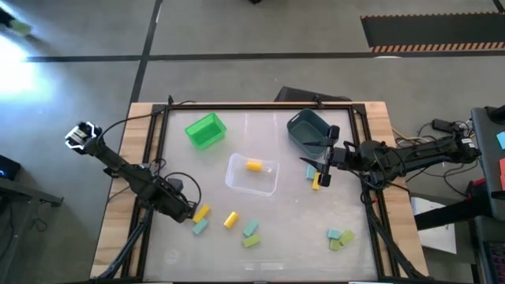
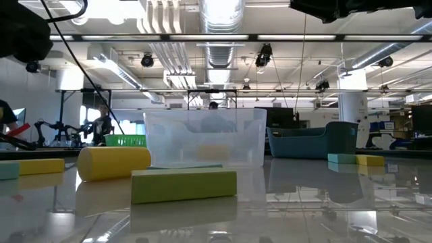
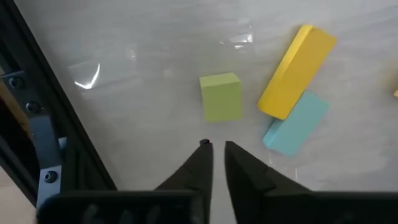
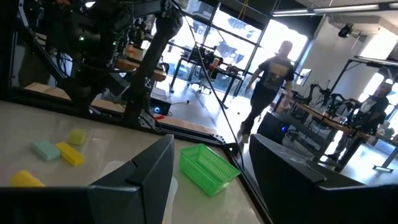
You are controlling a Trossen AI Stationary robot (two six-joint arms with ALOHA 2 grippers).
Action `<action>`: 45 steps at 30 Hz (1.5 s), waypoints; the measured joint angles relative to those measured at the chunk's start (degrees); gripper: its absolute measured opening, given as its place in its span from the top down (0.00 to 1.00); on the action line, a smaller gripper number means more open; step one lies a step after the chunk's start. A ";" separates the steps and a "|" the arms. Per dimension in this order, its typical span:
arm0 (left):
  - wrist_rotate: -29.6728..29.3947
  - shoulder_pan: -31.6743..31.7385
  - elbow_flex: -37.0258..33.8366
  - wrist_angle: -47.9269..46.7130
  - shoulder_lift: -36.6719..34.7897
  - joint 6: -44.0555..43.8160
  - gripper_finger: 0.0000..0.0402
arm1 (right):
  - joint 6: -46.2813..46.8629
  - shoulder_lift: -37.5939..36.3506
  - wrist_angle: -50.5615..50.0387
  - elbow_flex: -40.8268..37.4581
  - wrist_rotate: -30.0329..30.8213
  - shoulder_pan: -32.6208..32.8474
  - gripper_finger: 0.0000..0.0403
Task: Sort & place blocks by color
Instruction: Put the green block into the green bin
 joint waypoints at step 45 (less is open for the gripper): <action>-2.54 0.02 -0.11 3.71 18.98 4.76 0.72 | 0.66 0.00 -0.11 0.00 0.00 0.00 0.50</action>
